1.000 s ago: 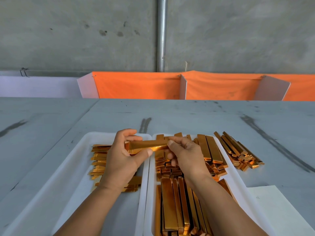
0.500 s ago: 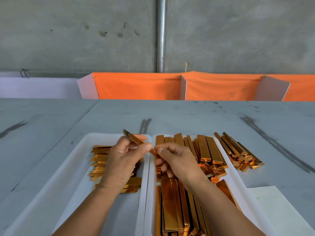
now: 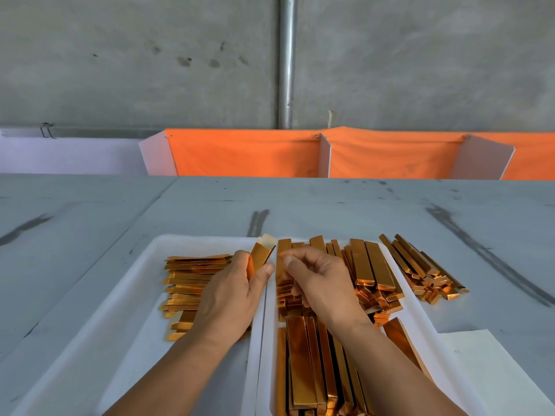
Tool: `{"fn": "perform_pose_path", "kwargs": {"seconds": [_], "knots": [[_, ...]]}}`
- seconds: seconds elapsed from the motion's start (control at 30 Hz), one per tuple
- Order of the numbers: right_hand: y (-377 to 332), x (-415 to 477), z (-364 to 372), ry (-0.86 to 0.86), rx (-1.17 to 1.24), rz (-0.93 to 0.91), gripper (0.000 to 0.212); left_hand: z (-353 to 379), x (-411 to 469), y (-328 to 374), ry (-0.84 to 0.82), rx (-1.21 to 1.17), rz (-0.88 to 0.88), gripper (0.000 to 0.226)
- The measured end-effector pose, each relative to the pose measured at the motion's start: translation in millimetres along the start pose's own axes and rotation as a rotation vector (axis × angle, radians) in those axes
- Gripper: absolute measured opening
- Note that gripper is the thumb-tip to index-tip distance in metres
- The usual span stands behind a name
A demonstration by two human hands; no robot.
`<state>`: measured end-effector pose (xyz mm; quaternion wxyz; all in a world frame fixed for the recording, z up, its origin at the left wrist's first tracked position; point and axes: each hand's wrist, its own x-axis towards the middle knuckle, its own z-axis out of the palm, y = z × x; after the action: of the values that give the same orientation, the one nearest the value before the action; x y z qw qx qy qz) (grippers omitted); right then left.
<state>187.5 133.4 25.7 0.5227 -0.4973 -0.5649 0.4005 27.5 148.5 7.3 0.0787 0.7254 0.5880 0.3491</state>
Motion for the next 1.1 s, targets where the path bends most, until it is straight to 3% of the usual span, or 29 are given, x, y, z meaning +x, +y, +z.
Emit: {"fn": "perform_pose_path", "kwargs": {"seconds": [0.4,0.63,0.8,1.1], "knots": [[2,1,1,0.042,-0.029,-0.029,0.017,1,-3,5,-0.043,0.129,0.059,0.040],[1,0,0,-0.034,-0.083,-0.035,0.022,1,-5,7,-0.034,0.216,0.144,0.042],[-2,-1,1,-0.031,-0.242,-0.087,0.034,1,-6,10,-0.066,0.285,0.206,0.038],[-5,0,-4,-0.041,-0.282,-0.019,0.023,0,-6,10,-0.069,0.321,0.241,0.041]]}}
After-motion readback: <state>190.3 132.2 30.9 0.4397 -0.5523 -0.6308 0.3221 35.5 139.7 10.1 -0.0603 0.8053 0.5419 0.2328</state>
